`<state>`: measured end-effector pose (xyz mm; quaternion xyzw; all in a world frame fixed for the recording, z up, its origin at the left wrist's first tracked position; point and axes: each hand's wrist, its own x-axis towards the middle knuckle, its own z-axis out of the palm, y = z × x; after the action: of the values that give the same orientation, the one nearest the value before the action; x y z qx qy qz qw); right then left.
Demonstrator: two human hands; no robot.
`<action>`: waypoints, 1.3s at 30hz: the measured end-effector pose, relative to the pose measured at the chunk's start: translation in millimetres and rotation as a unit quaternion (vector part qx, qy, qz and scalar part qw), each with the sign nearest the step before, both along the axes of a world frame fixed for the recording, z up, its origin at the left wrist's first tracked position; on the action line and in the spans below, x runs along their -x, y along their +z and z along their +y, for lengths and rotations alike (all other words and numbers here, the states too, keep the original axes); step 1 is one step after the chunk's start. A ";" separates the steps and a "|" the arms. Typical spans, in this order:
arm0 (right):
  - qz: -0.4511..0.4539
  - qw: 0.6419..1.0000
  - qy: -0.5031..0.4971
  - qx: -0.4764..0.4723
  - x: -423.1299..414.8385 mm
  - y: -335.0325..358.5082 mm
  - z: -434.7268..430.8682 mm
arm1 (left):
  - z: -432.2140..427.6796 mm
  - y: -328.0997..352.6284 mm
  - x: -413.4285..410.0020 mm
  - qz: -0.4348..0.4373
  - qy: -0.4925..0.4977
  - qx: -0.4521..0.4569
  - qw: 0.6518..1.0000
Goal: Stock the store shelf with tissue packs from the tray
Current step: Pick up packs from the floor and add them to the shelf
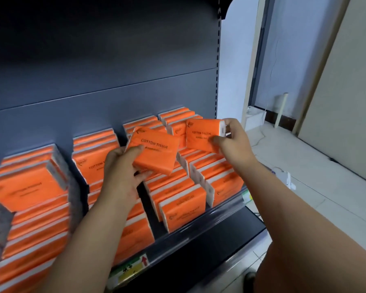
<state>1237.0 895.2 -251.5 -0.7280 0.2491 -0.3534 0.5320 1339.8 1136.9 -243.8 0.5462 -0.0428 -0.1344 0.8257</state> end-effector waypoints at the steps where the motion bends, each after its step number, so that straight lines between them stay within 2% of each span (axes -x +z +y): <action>1: 0.006 1.000 0.002 0.025 -3.1 0.0 -2.8 | 0.3 0.0 -2.9 -0.010 0.008 0.002 1.000; 6: 0.004 0.993 0.013 0.118 -18.5 -1.9 -16.2 | 6.2 -2.7 -6.2 -0.104 0.043 -0.038 0.993; 11: 0.017 0.994 0.025 0.100 -27.2 -8.2 -23.0 | 10.7 -10.4 -8.9 -0.081 0.031 -0.039 0.995; 17: 0.052 0.992 0.021 0.113 -32.1 -9.8 -24.6 | 17.7 -12.9 -3.1 -0.069 0.069 -0.073 0.992; 30: 0.049 0.989 0.015 0.139 -45.9 -12.5 -14.3 | 21.5 -15.1 -1.1 -0.066 0.071 -0.091 0.991; 34: 0.069 0.969 -0.020 0.235 -48.7 -14.0 -12.1 | 19.5 -13.0 3.3 -0.067 0.081 -0.088 0.991; 39: 0.059 0.905 -0.028 0.421 -53.4 -8.7 5.3 | 19.9 -12.0 6.8 -0.062 0.086 -0.087 0.991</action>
<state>1290.5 900.4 -260.2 -0.8962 0.1285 -0.3971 0.1504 1333.0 1156.8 -255.8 0.6246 -0.0349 -0.0320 0.7795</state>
